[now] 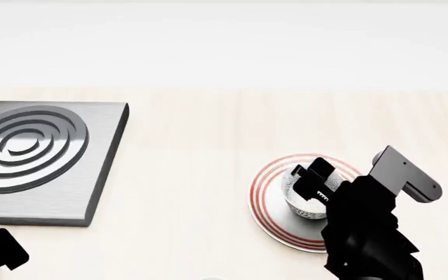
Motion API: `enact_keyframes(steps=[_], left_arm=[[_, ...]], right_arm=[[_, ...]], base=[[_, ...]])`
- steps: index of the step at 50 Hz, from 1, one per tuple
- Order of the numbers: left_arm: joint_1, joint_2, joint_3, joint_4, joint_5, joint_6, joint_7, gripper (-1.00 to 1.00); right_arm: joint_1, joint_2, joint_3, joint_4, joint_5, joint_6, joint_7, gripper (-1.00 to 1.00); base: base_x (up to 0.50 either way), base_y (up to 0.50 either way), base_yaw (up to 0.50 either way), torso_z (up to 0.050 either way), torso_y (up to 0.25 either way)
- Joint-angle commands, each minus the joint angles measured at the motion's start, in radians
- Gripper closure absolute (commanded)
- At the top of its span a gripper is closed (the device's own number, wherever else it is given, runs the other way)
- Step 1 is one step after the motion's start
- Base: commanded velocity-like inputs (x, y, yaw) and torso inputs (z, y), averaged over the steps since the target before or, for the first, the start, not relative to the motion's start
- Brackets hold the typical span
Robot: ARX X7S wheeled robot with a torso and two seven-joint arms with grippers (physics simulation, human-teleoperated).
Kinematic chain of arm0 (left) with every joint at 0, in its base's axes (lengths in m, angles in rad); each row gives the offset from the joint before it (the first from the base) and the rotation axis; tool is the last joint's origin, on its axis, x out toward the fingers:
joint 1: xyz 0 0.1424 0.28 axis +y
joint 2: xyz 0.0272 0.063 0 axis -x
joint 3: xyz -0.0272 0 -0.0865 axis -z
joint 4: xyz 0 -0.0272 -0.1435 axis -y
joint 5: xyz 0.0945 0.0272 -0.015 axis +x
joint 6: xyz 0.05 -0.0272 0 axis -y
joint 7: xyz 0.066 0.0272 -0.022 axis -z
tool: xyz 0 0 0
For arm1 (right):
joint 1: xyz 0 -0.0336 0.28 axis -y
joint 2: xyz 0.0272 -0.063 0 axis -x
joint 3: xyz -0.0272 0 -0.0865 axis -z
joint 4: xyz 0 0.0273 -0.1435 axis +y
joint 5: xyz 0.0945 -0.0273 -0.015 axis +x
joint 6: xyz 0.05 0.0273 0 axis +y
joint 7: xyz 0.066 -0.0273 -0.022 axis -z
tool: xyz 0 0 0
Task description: Pick the akita bowl between the plate and the ramekin and place it on the plate.
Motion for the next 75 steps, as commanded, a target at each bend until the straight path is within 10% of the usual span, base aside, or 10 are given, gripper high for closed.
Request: enact_keyframes(steps=[1, 21, 48, 75], left_arm=[[0.0, -0.001, 0.002, 0.0, -0.002, 0.0, -0.002, -1.0], [0.001, -0.003, 0.006, -0.001, -0.004, 0.004, -0.004, -1.0], [0.0, -0.005, 0.011, -0.004, -0.005, 0.009, -0.008, -1.0], [0.0, -0.006, 0.018, -0.008, -0.003, 0.019, -0.012, -1.0]], right_arm=[[0.006, 0.002, -0.024, 0.0, -0.007, 0.008, -0.019, -1.0], [0.071, -0.028, -0.205, -0.047, -0.106, 0.02, -0.002, -1.0], [-0.332, -0.069, -0.555, -1.072, -0.06, 0.473, -0.029, -1.0], [-0.653, -0.043, -0.607, -1.585, 0.007, 0.562, 0.019, -1.0]], base=[[0.0, 0.0, 0.0, 0.0, 0.0], [0.0, 0.0, 0.0, 0.0, 0.0], [0.0, 0.0, 0.0, 0.0, 0.0], [0.0, 0.0, 0.0, 0.0, 0.0]])
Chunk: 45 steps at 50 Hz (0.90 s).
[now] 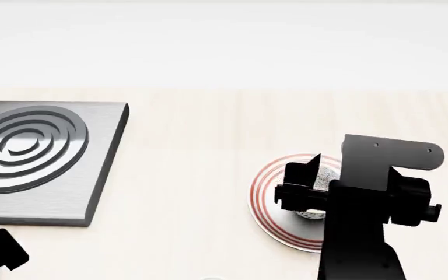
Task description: Pick the akita bowl between the plate and the ramekin and place it on the plate.
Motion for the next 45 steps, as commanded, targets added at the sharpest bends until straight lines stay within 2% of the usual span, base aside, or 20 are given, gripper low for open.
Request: enact_keyframes(steps=[1, 20, 45], left_arm=[[-0.001, 0.0, 0.003, -0.004, 0.002, 0.005, -0.001, -1.0], [0.002, -0.002, 0.006, -0.004, 0.0, 0.01, -0.002, -1.0], [0.006, -0.006, 0.009, 0.006, -0.008, 0.009, -0.004, -1.0]], right_arm=[[-0.148, 0.016, -0.023, -0.195, 0.018, -0.013, 0.024, -1.0], [-0.313, 0.027, -0.059, -0.381, 0.045, -0.021, 0.058, -1.0], [-0.456, 0.068, -0.064, -0.457, 0.031, -0.167, 0.136, -1.0]], base=[[0.0, 0.0, 0.0, 0.0, 0.0], [0.0, 0.0, 0.0, 0.0, 0.0], [0.0, 0.0, 0.0, 0.0, 0.0]])
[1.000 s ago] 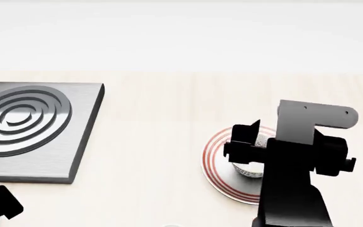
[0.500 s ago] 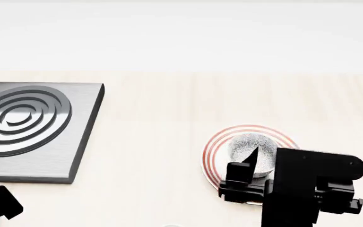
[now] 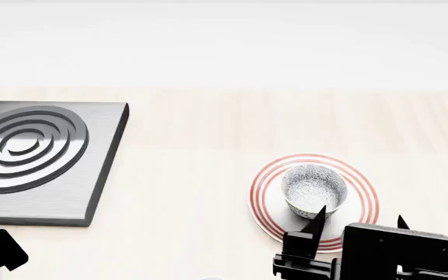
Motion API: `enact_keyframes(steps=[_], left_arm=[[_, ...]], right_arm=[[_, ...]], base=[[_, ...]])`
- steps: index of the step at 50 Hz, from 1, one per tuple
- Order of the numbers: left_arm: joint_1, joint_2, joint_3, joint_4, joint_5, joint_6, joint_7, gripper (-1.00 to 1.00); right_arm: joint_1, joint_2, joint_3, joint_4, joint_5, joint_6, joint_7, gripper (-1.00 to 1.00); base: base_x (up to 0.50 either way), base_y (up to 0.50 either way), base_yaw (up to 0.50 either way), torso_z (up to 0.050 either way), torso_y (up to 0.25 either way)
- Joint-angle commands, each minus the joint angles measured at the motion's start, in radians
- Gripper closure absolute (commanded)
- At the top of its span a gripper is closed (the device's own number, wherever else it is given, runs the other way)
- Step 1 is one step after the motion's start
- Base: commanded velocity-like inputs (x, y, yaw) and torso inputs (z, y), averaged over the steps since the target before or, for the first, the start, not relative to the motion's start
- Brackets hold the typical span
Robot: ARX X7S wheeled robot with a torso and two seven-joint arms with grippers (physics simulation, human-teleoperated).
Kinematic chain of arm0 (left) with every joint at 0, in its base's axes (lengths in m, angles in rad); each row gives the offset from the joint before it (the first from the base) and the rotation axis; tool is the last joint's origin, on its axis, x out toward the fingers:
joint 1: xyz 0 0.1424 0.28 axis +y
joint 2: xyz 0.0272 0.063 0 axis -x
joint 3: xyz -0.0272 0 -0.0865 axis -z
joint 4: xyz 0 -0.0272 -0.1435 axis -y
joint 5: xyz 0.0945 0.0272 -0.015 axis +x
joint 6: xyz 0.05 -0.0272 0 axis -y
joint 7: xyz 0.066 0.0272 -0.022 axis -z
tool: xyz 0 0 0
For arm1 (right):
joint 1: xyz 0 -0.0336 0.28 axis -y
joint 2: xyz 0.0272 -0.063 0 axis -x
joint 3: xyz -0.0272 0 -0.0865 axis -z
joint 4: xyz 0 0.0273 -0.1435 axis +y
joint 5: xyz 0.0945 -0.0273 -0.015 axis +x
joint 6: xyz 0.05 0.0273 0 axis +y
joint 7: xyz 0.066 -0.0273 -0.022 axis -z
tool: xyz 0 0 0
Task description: Pick the akita bowl between the plate and the ramekin and place it on the plate.
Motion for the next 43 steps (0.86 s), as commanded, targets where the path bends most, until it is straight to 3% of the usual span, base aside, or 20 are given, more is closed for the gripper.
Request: enact_keyframes(steps=[1, 20, 29, 43], left_arm=[[0.002, -0.002, 0.001, 0.006, -0.006, -0.001, 0.0, -1.0], [0.014, -0.016, -0.014, 0.069, -0.047, -0.033, -0.012, -1.0], [0.026, -0.023, -0.021, 0.113, -0.062, -0.037, -0.018, -1.0], [0.064, -0.045, -0.045, 0.235, -0.116, -0.074, -0.045, -1.0]], right_arm=[[-0.055, 0.027, -0.005, -0.049, -0.02, -0.078, 0.041, -1.0], [-0.096, 0.051, 0.076, -0.162, 0.013, -0.02, 0.067, -1.0], [-0.094, 0.069, 0.101, -0.241, 0.04, 0.107, 0.059, -1.0], [-0.102, 0.078, 0.118, -0.302, 0.045, 0.118, 0.076, -1.0]], base=[[0.0, 0.0, 0.0, 0.0, 0.0], [0.0, 0.0, 0.0, 0.0, 0.0], [0.0, 0.0, 0.0, 0.0, 0.0], [0.0, 0.0, 0.0, 0.0, 0.0]])
